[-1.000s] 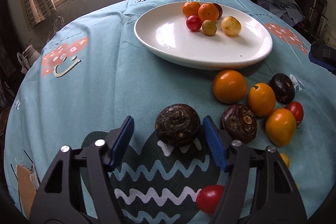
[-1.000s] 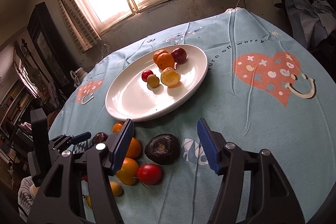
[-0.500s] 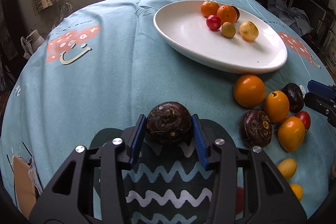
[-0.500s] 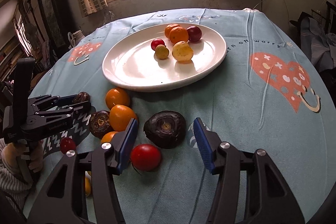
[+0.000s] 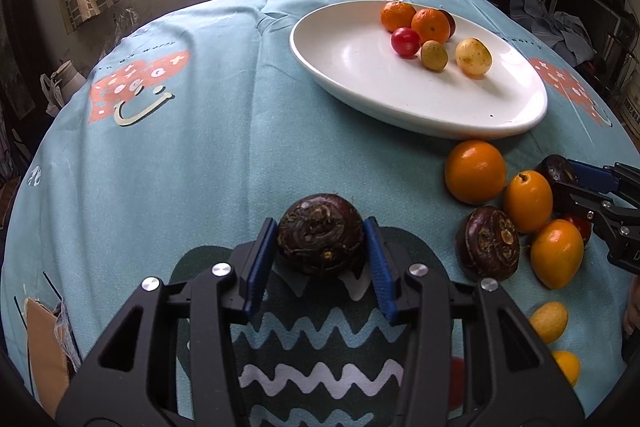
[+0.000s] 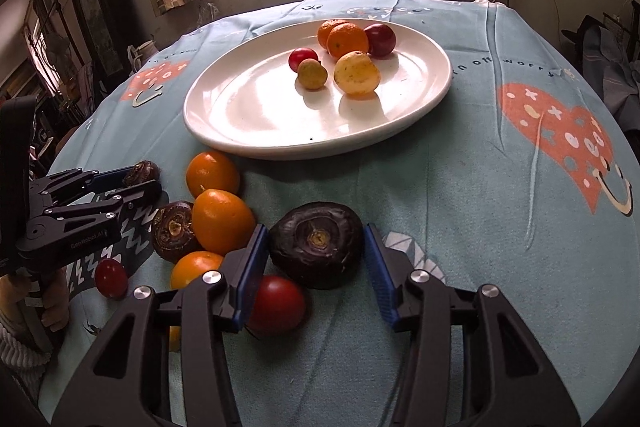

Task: Organize fruits
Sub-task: 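Carry both dark brown fruits onto the plate and open both tools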

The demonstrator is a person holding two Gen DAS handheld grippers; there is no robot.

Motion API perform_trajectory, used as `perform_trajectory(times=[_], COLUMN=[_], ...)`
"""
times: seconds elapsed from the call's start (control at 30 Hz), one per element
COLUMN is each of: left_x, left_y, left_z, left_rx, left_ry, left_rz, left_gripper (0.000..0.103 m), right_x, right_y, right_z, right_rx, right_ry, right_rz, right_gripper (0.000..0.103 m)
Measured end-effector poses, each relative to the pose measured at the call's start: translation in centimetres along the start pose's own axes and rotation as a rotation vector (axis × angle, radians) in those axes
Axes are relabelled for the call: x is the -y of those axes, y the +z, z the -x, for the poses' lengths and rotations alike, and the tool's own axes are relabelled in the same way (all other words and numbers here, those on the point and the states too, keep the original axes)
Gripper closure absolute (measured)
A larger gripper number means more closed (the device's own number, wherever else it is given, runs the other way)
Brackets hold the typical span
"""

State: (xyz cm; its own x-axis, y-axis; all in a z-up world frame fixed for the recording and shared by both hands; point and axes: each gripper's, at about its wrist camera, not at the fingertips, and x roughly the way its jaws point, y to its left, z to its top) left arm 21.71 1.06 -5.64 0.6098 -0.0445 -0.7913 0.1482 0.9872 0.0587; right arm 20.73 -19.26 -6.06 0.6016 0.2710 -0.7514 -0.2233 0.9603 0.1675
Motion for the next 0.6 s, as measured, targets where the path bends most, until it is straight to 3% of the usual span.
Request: perform_trajectory(times=[0.2, 0.33, 0.47, 0.6], left_x=[0.0, 0.3, 1.6, 3.7], left_y=[0.1, 0.7, 3.4, 7.0], left_z=[0.3, 2.1, 3.6, 2.6], left_rx=[0.009, 0.076, 0.121, 0.123], left_ry=[-0.013, -0.001, -0.015, -0.023], left_rz=[0.004, -0.001, -0.022, -0.051], left_gripper=[0.059, 0.059, 0.059, 0.059], right_x=[0.2, 1.0, 1.6, 1.4], right_y=[0.0, 0.5, 2.2, 5.4], right_z=[0.6, 3.4, 6.1, 5.2], right_rx=[0.02, 0.118, 0.221, 0.212], right_ry=[0.006, 0.013, 0.027, 0.027], right_rz=[-0.009, -0.049, -0.094, -0.089], right_gripper=[0.056, 0.056, 0.056, 0.056])
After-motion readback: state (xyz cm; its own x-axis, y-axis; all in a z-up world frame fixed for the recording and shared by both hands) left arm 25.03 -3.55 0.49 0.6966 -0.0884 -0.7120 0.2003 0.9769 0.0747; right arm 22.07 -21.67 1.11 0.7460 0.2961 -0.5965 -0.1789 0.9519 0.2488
